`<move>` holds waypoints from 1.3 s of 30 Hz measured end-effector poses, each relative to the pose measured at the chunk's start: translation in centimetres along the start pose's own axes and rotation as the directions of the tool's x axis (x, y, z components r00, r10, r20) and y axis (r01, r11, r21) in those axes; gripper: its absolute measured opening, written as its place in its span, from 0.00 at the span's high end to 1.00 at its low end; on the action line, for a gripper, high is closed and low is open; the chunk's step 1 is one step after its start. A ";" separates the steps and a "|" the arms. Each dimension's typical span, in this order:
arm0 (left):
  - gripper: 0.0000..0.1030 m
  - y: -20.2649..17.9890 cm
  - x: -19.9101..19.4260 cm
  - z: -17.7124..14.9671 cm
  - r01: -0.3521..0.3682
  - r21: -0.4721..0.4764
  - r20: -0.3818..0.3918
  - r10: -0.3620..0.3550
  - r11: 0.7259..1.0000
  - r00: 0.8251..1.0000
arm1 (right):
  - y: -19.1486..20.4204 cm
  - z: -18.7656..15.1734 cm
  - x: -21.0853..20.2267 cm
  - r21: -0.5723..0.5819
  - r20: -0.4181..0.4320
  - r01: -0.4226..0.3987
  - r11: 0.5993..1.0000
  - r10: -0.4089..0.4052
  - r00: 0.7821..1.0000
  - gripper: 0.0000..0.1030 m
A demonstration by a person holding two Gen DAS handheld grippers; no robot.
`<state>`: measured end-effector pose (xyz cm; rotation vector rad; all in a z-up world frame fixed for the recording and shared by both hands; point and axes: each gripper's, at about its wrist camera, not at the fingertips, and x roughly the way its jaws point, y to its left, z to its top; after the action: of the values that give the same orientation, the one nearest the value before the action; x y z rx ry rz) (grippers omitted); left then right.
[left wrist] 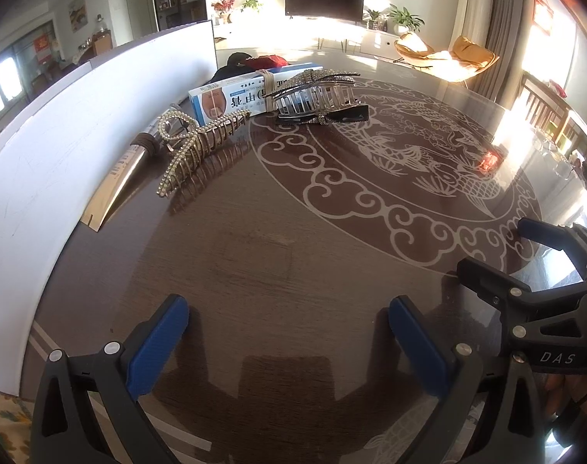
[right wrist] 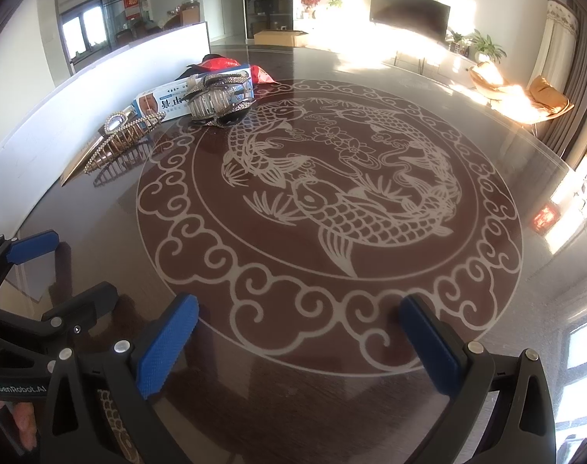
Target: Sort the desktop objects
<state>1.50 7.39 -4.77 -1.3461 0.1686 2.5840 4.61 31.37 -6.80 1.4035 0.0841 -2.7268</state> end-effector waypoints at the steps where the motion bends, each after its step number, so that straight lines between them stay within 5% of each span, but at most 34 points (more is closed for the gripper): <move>1: 0.00 0.0 0.0 0.0 0.001 -0.001 0.000 -0.001 1.000 1.000 | 0.0 0.0 0.0 0.000 0.000 0.000 1.000 0.000 1.000 0.00; 39: 0.00 0.1 -0.1 -0.2 -0.054 -0.072 0.006 0.055 0.996 0.998 | -0.1 0.0 0.0 0.007 0.000 -0.001 1.000 0.001 1.000 0.00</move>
<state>1.67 7.26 -4.82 -1.3745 0.1134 2.6640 4.57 31.47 -6.77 1.4044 0.0731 -2.7290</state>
